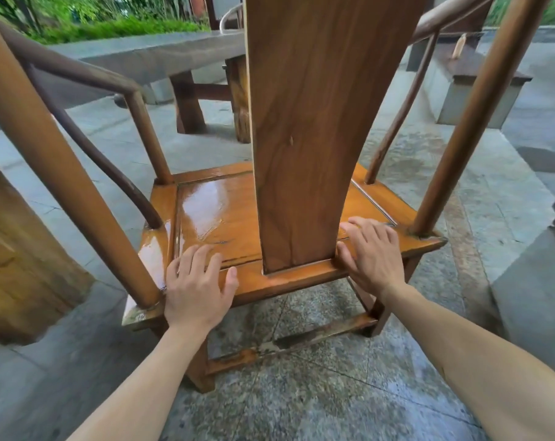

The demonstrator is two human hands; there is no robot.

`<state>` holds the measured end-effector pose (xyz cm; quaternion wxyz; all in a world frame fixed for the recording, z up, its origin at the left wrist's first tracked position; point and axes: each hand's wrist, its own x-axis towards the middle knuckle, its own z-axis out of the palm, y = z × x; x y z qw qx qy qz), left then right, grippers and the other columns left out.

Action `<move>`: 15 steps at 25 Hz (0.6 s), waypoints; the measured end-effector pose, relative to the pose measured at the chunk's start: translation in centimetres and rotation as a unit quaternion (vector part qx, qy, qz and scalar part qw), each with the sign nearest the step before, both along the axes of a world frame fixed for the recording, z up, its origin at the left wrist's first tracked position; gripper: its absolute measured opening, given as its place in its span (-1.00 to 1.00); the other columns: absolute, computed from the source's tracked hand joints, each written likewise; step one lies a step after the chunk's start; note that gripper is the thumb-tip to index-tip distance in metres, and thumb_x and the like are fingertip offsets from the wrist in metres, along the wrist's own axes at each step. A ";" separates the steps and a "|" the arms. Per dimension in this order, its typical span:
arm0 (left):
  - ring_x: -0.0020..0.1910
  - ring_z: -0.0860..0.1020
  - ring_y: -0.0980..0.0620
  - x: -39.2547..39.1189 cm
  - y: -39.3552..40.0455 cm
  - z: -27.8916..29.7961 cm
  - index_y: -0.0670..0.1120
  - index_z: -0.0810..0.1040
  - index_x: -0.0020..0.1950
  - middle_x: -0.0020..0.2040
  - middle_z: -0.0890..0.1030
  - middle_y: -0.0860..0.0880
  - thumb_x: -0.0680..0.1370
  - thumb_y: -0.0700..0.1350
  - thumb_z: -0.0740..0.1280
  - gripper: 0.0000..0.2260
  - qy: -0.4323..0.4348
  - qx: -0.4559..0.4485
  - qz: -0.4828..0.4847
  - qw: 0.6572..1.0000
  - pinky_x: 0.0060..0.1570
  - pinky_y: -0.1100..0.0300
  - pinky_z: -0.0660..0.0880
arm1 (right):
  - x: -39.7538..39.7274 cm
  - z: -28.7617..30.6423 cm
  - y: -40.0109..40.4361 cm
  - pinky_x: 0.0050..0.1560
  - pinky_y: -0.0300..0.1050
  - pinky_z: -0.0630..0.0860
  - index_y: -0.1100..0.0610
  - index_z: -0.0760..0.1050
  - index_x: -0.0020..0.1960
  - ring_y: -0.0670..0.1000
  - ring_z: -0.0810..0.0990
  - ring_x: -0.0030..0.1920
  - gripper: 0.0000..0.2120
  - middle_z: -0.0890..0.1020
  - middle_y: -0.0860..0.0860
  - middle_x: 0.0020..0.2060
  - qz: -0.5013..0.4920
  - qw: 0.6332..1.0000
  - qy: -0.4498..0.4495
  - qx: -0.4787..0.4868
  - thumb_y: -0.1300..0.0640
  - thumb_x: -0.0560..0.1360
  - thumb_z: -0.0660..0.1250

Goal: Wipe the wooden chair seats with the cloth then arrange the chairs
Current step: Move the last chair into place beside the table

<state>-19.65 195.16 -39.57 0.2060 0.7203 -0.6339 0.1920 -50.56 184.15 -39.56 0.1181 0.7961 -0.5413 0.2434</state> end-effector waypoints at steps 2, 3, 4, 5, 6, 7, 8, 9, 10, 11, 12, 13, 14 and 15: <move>0.28 0.52 -0.18 -0.2 -0.1 0.0 -0.12 0.65 0.11 0.21 0.63 -0.13 0.60 0.12 0.14 -0.59 -0.006 -0.018 -0.007 1.000 0.22 -0.12 0.41 | 0.2 -0.6 -0.7 0.22 0.15 0.37 0.04 0.44 0.29 0.17 0.48 0.28 -0.59 0.53 0.06 0.29 -0.007 1.000 -0.011 0.003 -0.13 0.59 0.05; 0.26 0.54 -0.18 -0.2 -0.1 -0.1 -0.12 0.66 0.08 0.19 0.65 -0.13 0.60 0.11 0.15 -0.60 -0.006 -0.025 -0.014 1.000 0.20 -0.11 0.43 | 0.3 -0.8 -1.0 0.22 0.14 0.37 0.04 0.44 0.29 0.18 0.48 0.27 -0.59 0.53 0.07 0.30 -0.017 1.000 -0.018 0.005 -0.14 0.59 0.04; 0.25 0.56 -0.18 -0.2 0.0 -0.2 -0.13 0.67 0.06 0.16 0.66 -0.13 0.60 0.11 0.16 -0.60 -0.002 -0.033 -0.022 0.999 0.19 -0.11 0.44 | 0.4 -1.0 -1.2 0.21 0.14 0.38 0.03 0.43 0.28 0.18 0.47 0.27 -0.58 0.52 0.08 0.30 -0.026 0.999 -0.023 0.008 -0.15 0.58 0.03; 0.25 0.57 -0.17 -0.1 -0.1 -0.3 -0.12 0.68 0.05 0.15 0.67 -0.13 0.60 0.11 0.17 -0.60 0.002 -0.042 -0.028 0.999 0.19 -0.11 0.45 | 0.5 -1.0 -1.3 0.20 0.14 0.38 0.02 0.43 0.28 0.19 0.47 0.26 -0.58 0.52 0.08 0.30 -0.032 0.999 -0.025 0.009 -0.15 0.57 0.02; 0.25 0.57 -0.17 0.1 -0.4 -0.1 -0.12 0.69 0.05 0.14 0.68 -0.12 0.60 0.11 0.17 -0.60 0.007 -0.042 -0.028 0.999 0.21 -0.12 0.46 | 0.7 -0.8 -1.5 0.20 0.14 0.38 0.02 0.41 0.27 0.19 0.46 0.26 -0.59 0.52 0.09 0.30 -0.033 0.999 -0.026 0.013 -0.15 0.56 0.02; 0.26 0.57 -0.16 0.3 -0.5 -0.2 -0.12 0.70 0.05 0.14 0.68 -0.12 0.60 0.12 0.16 -0.59 0.008 -0.042 -0.025 0.999 0.22 -0.13 0.46 | 0.8 -0.7 -1.6 0.20 0.15 0.38 0.02 0.40 0.27 0.19 0.46 0.25 -0.60 0.52 0.09 0.29 -0.029 0.999 -0.026 0.013 -0.14 0.56 0.03; 0.26 0.57 -0.16 0.5 -0.5 -0.2 -0.12 0.70 0.05 0.15 0.68 -0.12 0.60 0.13 0.15 -0.57 0.008 -0.041 -0.028 0.999 0.23 -0.14 0.46 | 0.9 -0.7 -1.7 0.21 0.15 0.38 0.02 0.40 0.27 0.19 0.46 0.25 -0.61 0.53 0.10 0.29 -0.029 0.999 -0.029 0.010 -0.14 0.56 0.03; 0.26 0.57 -0.16 0.6 -0.5 -0.2 -0.12 0.70 0.05 0.15 0.68 -0.13 0.60 0.15 0.15 -0.56 0.003 -0.039 -0.033 0.999 0.24 -0.16 0.46 | 0.9 -0.8 -1.7 0.20 0.15 0.38 0.02 0.40 0.26 0.20 0.46 0.24 -0.61 0.53 0.10 0.28 -0.032 0.999 -0.033 0.002 -0.14 0.56 0.04; 0.26 0.57 -0.17 0.6 -0.4 -0.3 -0.12 0.69 0.06 0.15 0.68 -0.13 0.59 0.19 0.14 -0.53 -0.009 -0.034 -0.037 0.999 0.25 -0.19 0.45 | 0.8 -1.0 -1.6 0.20 0.15 0.38 0.03 0.40 0.26 0.20 0.47 0.24 -0.61 0.53 0.10 0.28 -0.033 0.999 -0.036 -0.009 -0.13 0.56 0.05; 0.27 0.56 -0.18 0.7 -0.4 -0.3 -0.11 0.69 0.07 0.16 0.67 -0.14 0.58 0.25 0.14 -0.49 -0.027 -0.023 -0.046 0.998 0.27 -0.21 0.43 | 0.8 -1.1 -1.7 0.20 0.15 0.38 0.04 0.40 0.26 0.20 0.47 0.23 -0.61 0.54 0.10 0.27 -0.033 0.999 -0.036 -0.016 -0.13 0.56 0.05; 0.29 0.56 -0.20 0.8 -0.4 -0.4 -0.10 0.69 0.10 0.19 0.66 -0.15 0.54 0.32 0.15 -0.44 -0.051 -0.011 -0.059 0.997 0.29 -0.24 0.41 | 0.7 -1.1 -1.8 0.20 0.15 0.38 0.04 0.40 0.26 0.21 0.47 0.22 -0.61 0.54 0.11 0.27 -0.032 0.999 -0.036 -0.023 -0.13 0.56 0.06; 0.31 0.54 -0.22 0.9 -0.3 -0.4 -0.10 0.68 0.12 0.21 0.65 -0.16 0.50 0.38 0.17 -0.39 -0.076 -0.005 -0.072 0.995 0.32 -0.27 0.38 | 0.7 -1.2 -1.9 0.21 0.15 0.38 0.05 0.41 0.26 0.21 0.47 0.21 -0.61 0.54 0.11 0.26 -0.030 0.998 -0.036 -0.030 -0.12 0.55 0.06; 0.33 0.53 -0.24 1.0 -0.4 -0.5 -0.10 0.67 0.15 0.24 0.64 -0.17 0.47 0.43 0.19 -0.34 -0.093 -0.004 -0.077 0.993 0.34 -0.30 0.36 | 0.7 -1.3 -2.0 0.22 0.16 0.38 0.06 0.42 0.25 0.21 0.47 0.21 -0.61 0.55 0.12 0.26 -0.027 0.998 -0.037 -0.040 -0.12 0.55 0.07; 0.35 0.51 -0.25 1.0 -0.4 -0.6 -0.10 0.66 0.18 0.26 0.62 -0.18 0.45 0.46 0.19 -0.30 -0.103 -0.008 -0.075 0.992 0.35 -0.32 0.34 | 0.7 -1.4 -2.1 0.23 0.17 0.38 0.08 0.44 0.24 0.21 0.47 0.20 -0.60 0.55 0.13 0.25 -0.023 0.997 -0.042 -0.052 -0.11 0.55 0.07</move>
